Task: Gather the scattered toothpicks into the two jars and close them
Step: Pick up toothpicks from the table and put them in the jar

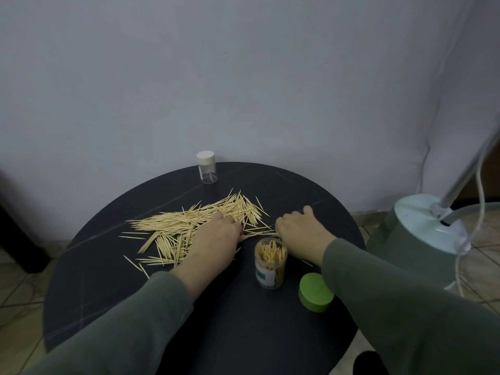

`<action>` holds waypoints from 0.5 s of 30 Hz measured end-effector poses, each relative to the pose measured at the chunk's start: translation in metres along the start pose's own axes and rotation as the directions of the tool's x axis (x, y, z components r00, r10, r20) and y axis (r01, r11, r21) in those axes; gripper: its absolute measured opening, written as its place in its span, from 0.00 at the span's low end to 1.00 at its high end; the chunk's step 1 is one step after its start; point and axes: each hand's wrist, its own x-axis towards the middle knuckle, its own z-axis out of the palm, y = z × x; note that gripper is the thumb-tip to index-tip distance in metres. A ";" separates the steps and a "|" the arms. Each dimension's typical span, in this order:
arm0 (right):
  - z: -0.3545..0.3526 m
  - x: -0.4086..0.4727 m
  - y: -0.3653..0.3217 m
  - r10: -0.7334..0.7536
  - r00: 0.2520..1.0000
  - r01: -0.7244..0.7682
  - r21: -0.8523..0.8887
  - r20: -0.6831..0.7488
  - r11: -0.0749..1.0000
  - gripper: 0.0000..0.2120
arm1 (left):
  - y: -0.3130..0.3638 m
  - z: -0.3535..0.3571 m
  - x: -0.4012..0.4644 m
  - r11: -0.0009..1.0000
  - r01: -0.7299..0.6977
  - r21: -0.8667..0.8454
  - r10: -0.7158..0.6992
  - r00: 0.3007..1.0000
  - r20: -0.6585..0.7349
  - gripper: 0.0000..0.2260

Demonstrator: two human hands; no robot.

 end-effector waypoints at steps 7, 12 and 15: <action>-0.010 -0.003 0.007 0.062 0.996 -0.042 0.294 -0.061 0.955 0.10 | -0.004 0.000 0.001 0.994 0.056 -0.094 -0.059 0.998 -0.028 0.10; -0.014 -0.008 0.013 0.120 0.990 -0.067 0.518 -0.070 0.853 0.05 | -0.004 -0.007 -0.001 0.931 0.149 -0.335 -0.190 0.977 -0.093 0.08; -0.016 -0.013 0.014 0.126 0.988 -0.046 0.621 -0.085 0.782 0.04 | -0.005 -0.011 -0.001 0.824 0.190 -0.533 -0.286 0.953 -0.102 0.05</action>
